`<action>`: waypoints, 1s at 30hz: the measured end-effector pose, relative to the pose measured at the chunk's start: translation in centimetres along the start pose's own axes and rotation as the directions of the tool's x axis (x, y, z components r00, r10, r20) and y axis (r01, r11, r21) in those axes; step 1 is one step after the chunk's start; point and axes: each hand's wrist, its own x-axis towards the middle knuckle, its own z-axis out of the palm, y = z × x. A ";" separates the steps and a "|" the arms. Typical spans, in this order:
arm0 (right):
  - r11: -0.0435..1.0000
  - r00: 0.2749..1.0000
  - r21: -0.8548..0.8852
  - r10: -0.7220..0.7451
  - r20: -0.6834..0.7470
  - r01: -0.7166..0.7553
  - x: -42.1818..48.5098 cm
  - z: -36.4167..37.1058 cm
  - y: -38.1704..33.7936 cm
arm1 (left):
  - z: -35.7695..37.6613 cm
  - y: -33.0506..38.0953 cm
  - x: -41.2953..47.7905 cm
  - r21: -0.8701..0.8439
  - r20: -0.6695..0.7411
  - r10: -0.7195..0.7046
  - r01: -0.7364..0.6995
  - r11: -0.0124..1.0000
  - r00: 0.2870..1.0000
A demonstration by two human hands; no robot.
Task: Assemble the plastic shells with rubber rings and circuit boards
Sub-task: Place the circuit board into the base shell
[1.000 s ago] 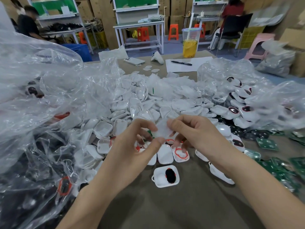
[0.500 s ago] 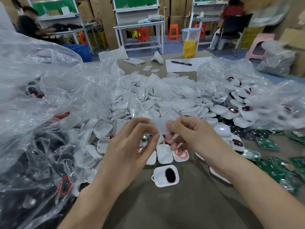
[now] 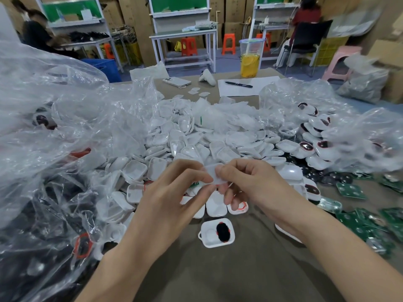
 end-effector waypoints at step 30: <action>0.267 0.890 -0.849 -0.166 0.426 0.456 -2.9 -3.8 2.6 | -1.2 0.0 -2.4 0.025 0.394 0.106 -0.126 0.992 0.913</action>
